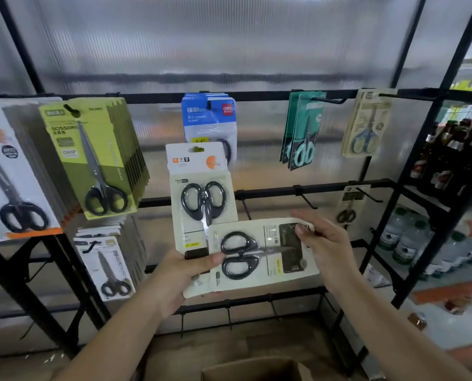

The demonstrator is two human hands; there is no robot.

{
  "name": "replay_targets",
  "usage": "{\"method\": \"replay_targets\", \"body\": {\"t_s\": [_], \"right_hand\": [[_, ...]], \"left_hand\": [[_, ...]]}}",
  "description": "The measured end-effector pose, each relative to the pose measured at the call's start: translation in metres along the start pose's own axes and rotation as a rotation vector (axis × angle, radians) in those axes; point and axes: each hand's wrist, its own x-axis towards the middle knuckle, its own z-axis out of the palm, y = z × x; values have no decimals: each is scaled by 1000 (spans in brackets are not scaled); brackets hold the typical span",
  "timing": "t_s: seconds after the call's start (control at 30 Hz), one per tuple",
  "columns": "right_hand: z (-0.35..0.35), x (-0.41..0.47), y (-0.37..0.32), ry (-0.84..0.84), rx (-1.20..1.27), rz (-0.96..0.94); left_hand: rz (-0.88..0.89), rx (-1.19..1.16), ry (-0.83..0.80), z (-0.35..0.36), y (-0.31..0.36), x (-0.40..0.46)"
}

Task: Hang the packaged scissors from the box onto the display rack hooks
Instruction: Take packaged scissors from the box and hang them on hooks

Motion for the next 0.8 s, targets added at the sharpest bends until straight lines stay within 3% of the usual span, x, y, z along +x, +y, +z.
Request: {"method": "replay_targets", "body": {"t_s": [0.1,0.17,0.23,0.33,0.43,0.53,0.8], "right_hand": [[1,3,4,111,-17,36],[-1,4,7,184,-128,160],[-5,3,13,123,-132,415],[-12,-7,24,-64,141,687],[-9,-17,44,-177,299,683],[2,-25,61,-199,308,666],[-22,-15,87,125,464,541]], "left_hand": [[18,-2,39,5,-9,-4],[53,-30,105,7,-17,-4],[75,-69,174,7,-24,-2],[87,-111,235,8,-31,0],[61,-106,222,14,-41,0],[42,-96,218,18,-54,2],[-114,-41,184,19,-87,12]]}}
